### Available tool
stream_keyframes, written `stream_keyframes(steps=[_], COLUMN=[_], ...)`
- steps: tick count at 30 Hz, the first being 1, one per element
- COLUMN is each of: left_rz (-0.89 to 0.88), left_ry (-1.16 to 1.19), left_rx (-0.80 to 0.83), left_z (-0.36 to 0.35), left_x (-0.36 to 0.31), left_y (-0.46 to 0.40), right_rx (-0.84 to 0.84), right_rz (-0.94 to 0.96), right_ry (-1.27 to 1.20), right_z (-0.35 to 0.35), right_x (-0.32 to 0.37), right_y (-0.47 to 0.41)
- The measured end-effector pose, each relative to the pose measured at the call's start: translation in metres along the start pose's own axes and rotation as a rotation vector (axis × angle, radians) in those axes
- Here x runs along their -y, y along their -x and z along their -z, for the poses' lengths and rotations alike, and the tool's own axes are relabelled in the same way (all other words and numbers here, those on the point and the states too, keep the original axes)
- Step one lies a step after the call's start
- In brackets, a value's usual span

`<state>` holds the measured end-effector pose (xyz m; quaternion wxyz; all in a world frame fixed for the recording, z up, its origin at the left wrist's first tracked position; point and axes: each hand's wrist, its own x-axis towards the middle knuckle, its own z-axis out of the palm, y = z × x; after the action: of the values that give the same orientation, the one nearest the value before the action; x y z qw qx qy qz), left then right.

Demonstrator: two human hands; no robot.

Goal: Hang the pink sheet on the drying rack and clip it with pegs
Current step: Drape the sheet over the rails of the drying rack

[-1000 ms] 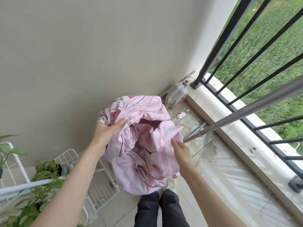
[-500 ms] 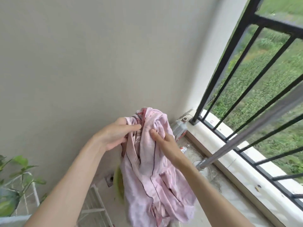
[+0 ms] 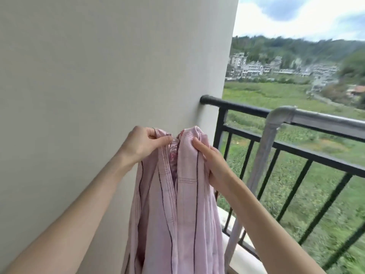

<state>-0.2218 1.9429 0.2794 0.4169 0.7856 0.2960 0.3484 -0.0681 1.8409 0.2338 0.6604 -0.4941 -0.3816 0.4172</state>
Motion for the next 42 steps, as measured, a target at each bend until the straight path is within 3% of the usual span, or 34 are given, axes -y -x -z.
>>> stream_keyframes(steps=[3,6,9,15,19,23,27,31,36,39,42], left_rz=[-0.083,-0.104,-0.164,-0.382,-0.27,-0.251,-0.321,-0.34,-0.403,-0.361,-0.275], left_ry=[0.172,0.362,0.412,0.466,0.553,0.587,0.455,0.363,-0.294,-0.335,-0.436], left_rx=[-0.049,0.122,0.272,0.323,0.47,0.543,0.637,0.606,0.557,0.614,0.57], left_z=[-0.009,-0.022,-0.035,-0.049,-0.07,-0.098,-0.125,-0.151,-0.148,-0.128,-0.115], left_x=[-0.034,-0.066,-0.1,-0.147,-0.146,-0.164,-0.201,-0.23,-0.239,-0.223,-0.207], left_y=[-0.02,-0.038,-0.056,-0.068,-0.068,-0.064,-0.058,-0.054,-0.058,-0.054,-0.058], right_rx=[0.003,-0.032,-0.078,-0.134,-0.073,-0.186,-0.306,-0.41,-0.453,-0.441,-0.433], right_rz=[0.116,0.185,0.235,0.279,0.151,0.119,0.117,0.135,0.11,0.034,-0.019], right_ry=[0.008,0.032,0.129,0.451,0.406,0.381,0.361,0.299,0.268,0.246,0.288], right_z=[0.006,0.018,0.029,0.048,0.069,0.086,0.106,0.124,0.139,0.138,0.131], right_x=[0.053,0.1,0.143,0.195,0.199,0.213,0.23,0.242,0.237,0.229,0.22], right_y=[-0.007,-0.017,-0.025,-0.011,0.013,0.04,0.076,0.108,0.12,0.113,0.095])
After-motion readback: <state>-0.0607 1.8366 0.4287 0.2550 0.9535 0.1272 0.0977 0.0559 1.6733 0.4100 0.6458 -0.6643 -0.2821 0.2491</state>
